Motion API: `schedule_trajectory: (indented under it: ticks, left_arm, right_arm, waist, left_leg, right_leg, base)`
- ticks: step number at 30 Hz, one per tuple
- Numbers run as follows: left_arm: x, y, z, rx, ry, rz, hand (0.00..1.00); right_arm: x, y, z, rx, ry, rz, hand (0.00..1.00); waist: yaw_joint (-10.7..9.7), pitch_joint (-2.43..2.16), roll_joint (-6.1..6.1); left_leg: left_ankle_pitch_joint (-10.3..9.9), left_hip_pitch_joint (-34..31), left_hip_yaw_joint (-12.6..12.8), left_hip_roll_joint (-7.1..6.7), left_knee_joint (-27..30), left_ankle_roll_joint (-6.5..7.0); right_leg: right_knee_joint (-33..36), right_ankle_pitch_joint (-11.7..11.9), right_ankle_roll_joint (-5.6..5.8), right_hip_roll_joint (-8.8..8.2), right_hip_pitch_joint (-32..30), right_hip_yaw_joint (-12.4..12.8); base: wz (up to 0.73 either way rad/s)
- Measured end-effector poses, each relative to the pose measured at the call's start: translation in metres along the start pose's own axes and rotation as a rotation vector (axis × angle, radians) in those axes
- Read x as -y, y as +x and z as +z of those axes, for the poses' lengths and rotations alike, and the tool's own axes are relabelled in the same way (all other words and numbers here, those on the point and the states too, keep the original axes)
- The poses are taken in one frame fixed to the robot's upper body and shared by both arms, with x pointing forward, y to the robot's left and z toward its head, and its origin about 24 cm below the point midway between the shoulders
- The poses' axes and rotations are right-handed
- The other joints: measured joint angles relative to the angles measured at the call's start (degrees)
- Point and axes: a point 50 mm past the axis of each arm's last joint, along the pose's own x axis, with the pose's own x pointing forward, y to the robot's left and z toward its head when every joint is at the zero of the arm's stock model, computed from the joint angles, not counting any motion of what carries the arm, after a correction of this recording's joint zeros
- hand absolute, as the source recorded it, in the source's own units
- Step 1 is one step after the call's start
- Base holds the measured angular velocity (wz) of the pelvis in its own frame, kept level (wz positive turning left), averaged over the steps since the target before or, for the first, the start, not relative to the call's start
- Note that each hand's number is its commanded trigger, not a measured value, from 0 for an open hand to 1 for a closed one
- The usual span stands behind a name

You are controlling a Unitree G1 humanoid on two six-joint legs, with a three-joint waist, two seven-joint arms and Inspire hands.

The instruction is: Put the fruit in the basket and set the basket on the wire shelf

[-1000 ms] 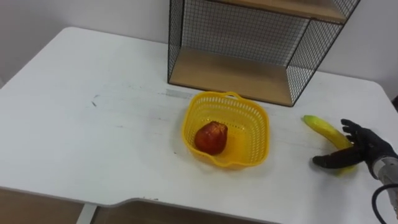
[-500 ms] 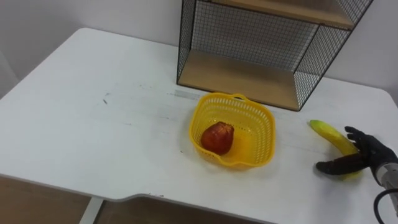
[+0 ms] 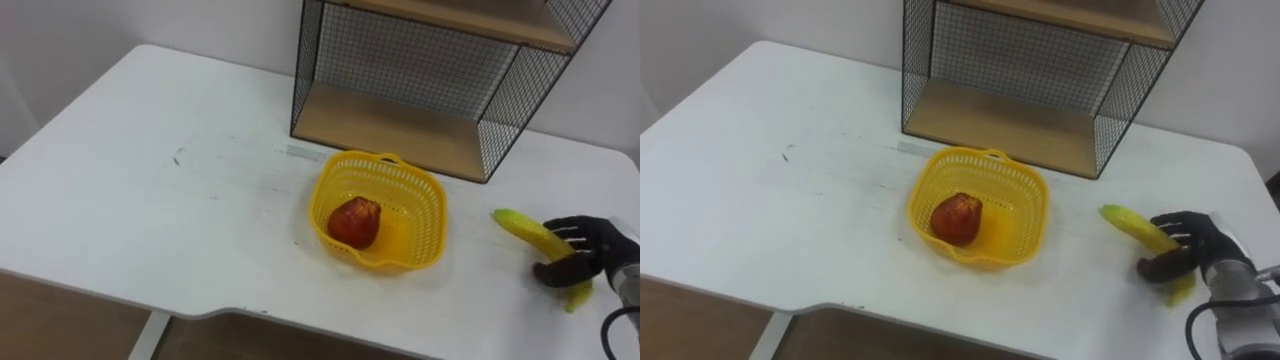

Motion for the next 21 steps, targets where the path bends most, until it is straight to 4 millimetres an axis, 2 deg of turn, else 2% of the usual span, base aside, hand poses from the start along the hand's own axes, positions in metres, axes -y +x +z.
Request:
schedule_trajectory:
  ticks: [8,15,21]
  left_arm:
    - [-0.003,0.001,0.010,0.028,-0.003,0.007,0.00]
    - [-0.001,0.001,0.014,0.049,0.012,0.001,0.00]
    - [0.002,0.001,0.015,0.058,0.052,-0.010,0.00]
  right_arm:
    - [0.000,0.000,0.001,0.003,-0.014,-0.012,1.00]
    - [-0.001,0.000,0.003,0.018,-0.032,-0.054,1.00]
    - [-0.005,0.000,0.005,0.023,0.041,-0.050,1.00]
  waist:
    - [0.01,-0.02,0.52]
    - [-0.03,0.30,1.28]
    - [-0.10,0.32,1.21]
  left_leg:
    - [-0.01,0.30,0.11,0.13,-0.31,-0.01]
    - [-0.03,0.17,0.19,0.14,-0.49,0.00]
    - [-0.02,0.30,0.47,0.23,-0.51,0.00]
  right_leg:
    - [0.20,0.02,-0.02,0.04,-0.02,0.25]
    - [0.28,0.12,-0.03,0.09,-0.02,0.41]
    - [0.51,0.12,-0.03,0.12,-0.07,1.12]
  base:
    - [0.00]
    - [0.00]
    - [-0.02]
